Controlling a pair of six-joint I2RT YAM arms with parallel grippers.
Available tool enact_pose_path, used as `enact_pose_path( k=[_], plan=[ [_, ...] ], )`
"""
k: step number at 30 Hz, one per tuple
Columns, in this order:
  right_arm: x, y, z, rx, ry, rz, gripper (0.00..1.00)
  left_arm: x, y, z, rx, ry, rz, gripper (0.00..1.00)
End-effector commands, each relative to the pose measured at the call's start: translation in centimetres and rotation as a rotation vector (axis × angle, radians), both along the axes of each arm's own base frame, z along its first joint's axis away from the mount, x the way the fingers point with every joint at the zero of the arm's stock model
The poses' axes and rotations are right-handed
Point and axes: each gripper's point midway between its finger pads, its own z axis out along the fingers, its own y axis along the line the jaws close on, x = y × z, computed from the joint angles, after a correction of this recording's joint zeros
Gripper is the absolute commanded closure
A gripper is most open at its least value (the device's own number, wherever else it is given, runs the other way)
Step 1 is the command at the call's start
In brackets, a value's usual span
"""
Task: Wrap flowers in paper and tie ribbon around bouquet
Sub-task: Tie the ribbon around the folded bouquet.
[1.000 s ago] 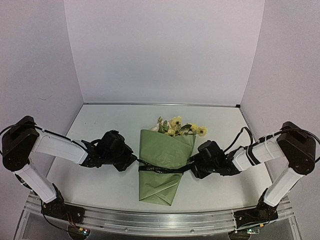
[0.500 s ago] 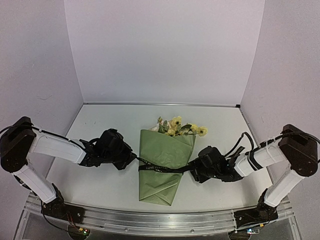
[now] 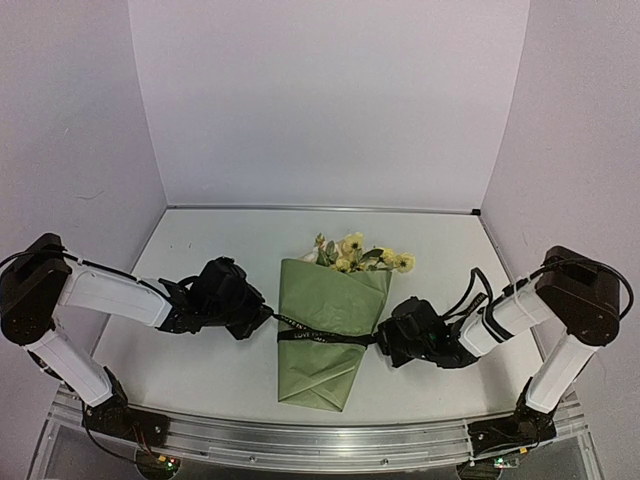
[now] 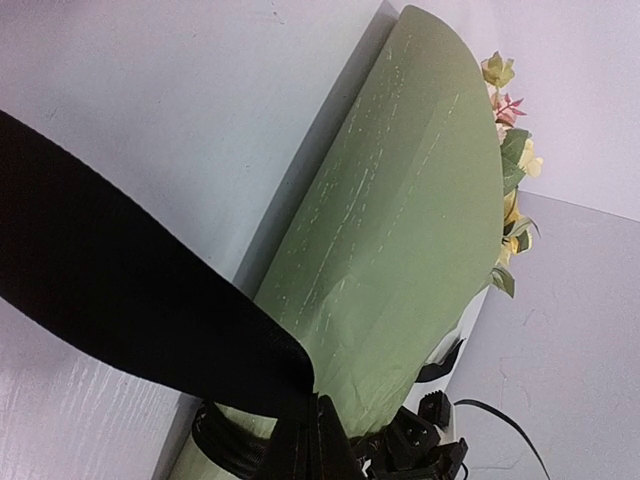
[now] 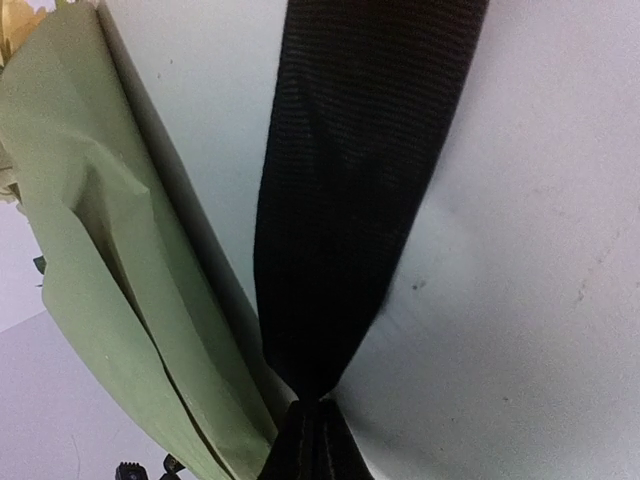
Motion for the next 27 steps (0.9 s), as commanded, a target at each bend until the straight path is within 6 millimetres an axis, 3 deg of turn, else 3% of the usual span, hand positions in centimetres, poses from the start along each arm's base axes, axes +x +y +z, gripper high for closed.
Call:
enact_pose_path(
  k=[1, 7, 14, 20, 23, 27],
  plan=[
    [-1.6, -4.2, -3.4, -0.209, 0.073, 0.032, 1.0, 0.4, 0.9, 1.0, 0.037, -0.054, 0.002, 1.0],
    [-0.4, -4.8, -3.1, -0.258, 0.039, 0.071, 1.0, 0.4, 3.0, 0.1, 0.124, -0.064, -0.005, 1.0],
    [1.4, -4.9, -2.1, -0.299, 0.016, 0.138, 1.0, 2.0, 5.3, -0.8, 0.176, -0.094, -0.049, 1.0],
    [2.5, -4.8, -2.3, -0.314, 0.058, 0.203, 1.0, 3.1, 5.9, -1.2, 0.174, -0.127, -0.116, 1.0],
    [1.6, -6.9, -2.8, -0.406, 0.097, 0.224, 1.0, 3.2, 7.4, -2.3, 0.193, -0.097, -0.079, 1.0],
    [-0.7, -12.6, -3.0, -0.535, 0.161, 0.198, 1.0, 2.4, 13.4, -5.3, 0.222, 0.002, 0.037, 1.0]
  ],
)
